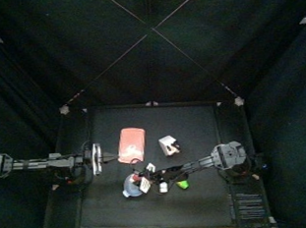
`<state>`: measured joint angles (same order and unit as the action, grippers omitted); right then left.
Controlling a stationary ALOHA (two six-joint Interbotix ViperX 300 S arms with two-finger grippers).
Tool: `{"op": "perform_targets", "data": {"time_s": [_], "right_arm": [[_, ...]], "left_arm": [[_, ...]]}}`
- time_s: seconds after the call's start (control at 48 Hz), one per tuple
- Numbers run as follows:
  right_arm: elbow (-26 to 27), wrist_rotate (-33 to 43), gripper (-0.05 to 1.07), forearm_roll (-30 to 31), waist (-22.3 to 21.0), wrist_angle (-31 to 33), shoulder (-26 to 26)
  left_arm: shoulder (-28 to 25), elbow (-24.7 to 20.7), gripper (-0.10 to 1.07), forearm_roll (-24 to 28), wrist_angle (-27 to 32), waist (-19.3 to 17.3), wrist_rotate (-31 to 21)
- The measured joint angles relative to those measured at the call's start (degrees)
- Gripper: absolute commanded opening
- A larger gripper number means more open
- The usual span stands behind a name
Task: Put salmon sushi in bowl
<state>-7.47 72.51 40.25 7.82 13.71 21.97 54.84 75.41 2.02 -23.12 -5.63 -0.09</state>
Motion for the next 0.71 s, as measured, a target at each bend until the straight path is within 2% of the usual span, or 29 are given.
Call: {"op": "perform_targets", "data": {"time_s": [0.208,0.708], "right_arm": [[0.35,0.0,0.8,0.0,0.18,0.97,0.0],[0.88,0.0,0.83,-0.26,0.18,2.2,0.0]], "left_arm": [[0.0,-0.09,0.0,0.0,0.09,0.0,0.0],[0.09,0.18,0.0,0.0,0.09,0.0,0.0]]}}
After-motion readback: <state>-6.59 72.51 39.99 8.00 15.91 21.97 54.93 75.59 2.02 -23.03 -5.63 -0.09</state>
